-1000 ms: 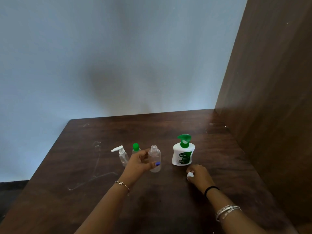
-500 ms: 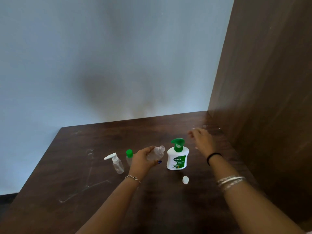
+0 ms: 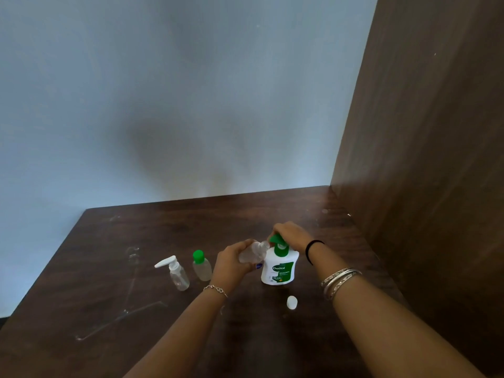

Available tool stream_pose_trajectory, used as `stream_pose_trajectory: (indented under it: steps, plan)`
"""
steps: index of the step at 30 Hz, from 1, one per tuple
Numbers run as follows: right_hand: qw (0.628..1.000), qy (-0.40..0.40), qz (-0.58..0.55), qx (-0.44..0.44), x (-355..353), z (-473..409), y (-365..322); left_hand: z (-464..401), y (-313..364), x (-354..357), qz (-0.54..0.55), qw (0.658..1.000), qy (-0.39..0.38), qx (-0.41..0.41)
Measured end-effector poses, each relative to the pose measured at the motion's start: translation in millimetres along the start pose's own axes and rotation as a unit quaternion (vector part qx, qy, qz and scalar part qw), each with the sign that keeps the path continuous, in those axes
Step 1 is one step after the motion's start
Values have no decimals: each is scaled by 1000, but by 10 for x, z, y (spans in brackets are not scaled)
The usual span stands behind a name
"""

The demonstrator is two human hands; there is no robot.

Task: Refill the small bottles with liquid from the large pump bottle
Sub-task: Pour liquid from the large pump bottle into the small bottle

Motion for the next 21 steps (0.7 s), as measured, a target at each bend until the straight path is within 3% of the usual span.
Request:
stream_pose_trajectory:
  steps: [10, 21]
  plan:
    - [994, -45, -52, 82, -10, 81, 57, -75, 41, 1, -18, 1000, -9, 11]
    - [990, -52, -112, 72, 46, 75, 31, -113, 62, 6, -24, 1000, -9, 9]
Point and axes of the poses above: each hand's wrist, its own z-axis away from the middle knuckle, its own x-axis out of the palm, y = z × x, the point moved 4 cm from there along -z, towards the middle knuckle, and after that the axes turned 7 degrees about x, right-handed, at the moved point
